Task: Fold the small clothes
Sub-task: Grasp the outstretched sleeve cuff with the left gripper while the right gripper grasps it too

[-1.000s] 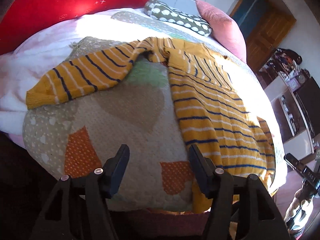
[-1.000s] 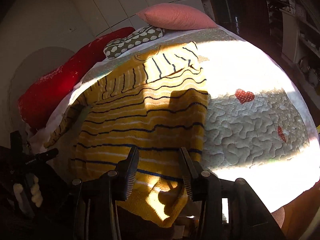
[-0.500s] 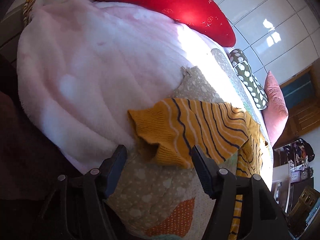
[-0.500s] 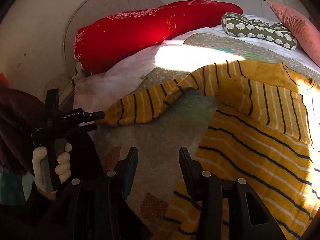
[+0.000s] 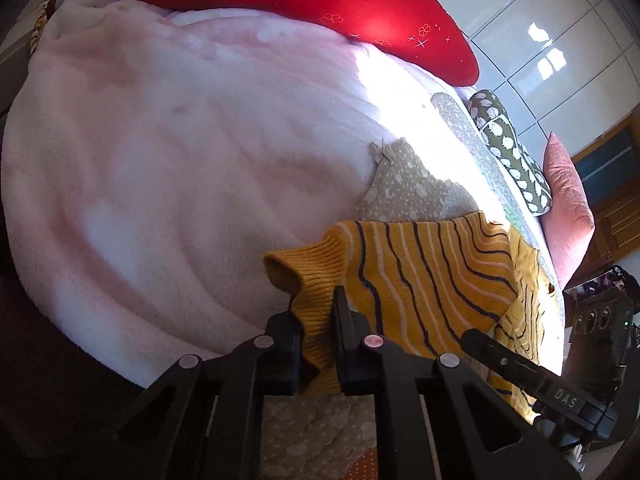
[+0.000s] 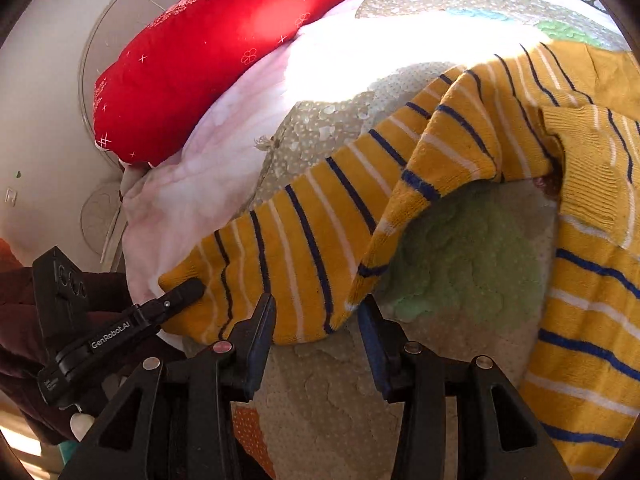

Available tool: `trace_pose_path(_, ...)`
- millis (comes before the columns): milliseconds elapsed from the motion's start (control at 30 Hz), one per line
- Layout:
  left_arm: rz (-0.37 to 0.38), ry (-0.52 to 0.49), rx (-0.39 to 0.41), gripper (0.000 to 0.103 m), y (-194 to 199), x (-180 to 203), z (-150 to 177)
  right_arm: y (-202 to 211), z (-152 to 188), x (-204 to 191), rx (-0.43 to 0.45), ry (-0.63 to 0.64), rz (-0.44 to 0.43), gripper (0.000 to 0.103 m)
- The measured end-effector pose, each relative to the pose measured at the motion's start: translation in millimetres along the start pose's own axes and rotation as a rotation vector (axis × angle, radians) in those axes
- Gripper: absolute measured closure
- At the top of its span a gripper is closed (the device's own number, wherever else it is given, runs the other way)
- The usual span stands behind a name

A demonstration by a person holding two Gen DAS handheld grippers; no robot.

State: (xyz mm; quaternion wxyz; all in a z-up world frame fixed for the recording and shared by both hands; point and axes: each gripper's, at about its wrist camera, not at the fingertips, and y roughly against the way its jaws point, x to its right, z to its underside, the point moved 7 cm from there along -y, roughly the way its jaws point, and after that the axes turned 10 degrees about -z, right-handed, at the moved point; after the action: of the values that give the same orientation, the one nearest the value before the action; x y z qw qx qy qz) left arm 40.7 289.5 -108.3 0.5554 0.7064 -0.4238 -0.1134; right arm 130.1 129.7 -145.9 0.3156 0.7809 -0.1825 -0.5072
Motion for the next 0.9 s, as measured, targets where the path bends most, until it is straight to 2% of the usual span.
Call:
trace_pose_path(67,0.028,0.015,-0.004,0.092,3.8,-2.6,-1.1,-2.5,7.3,-7.9,-0.026,0.033,0.022,0.057)
trace_pose_path(200,0.044,0.018,-0.009,0.093,5.7,-4.5,-7.3,0.6,33.0,-65.0,-0.055,0.390,0.076,0.057)
trace_pose_path(267,0.071,0.025,-0.009,0.093,7.8,-2.6,-11.4,-5.9,46.2,-89.6,-0.086,0.547,0.083,0.047)
trace_pose_path(467,0.100,0.039,0.027,0.093,24.3,-3.6,-20.5,-54.6,47.0,-111.0,-0.084,0.835,0.201,0.046)
trace_pose_path(600,0.073,0.048,0.048,0.093,27.8,-10.5,-23.0,-73.9,21.1,-115.3,-0.004,0.840,0.214,0.048)
trace_pose_path(633,0.054,0.054,0.060,0.093,28.9,-13.0,-23.7,-78.7,11.3,-115.9,0.005,0.828,0.217,0.069)
trace_pose_path(667,0.041,0.063,0.071,0.093,30.6,-15.3,-24.2,-85.4,5.1,-114.5,-0.019,0.799,0.201,0.098)
trace_pose_path(700,0.036,0.074,0.079,0.093,32.7,-17.1,-24.1,-90.5,-2.1,-111.0,-0.051,0.740,0.177,0.098)
trace_pose_path(733,0.041,0.085,0.086,0.093,34.8,-17.7,-23.9,-86.1,-11.2,-108.3,-0.043,0.680,0.158,0.098)
trace_pose_path(833,0.046,0.067,0.094,0.089,38.2,-11.9,-21.2,-45.8,-43.4,-105.8,0.053,0.546,0.073,0.098)
trace_pose_path(900,0.063,0.041,0.103,0.069,38.4,-0.9,-18.7,-2.9,-64.3,-97.4,0.132,0.440,0.015,0.098)
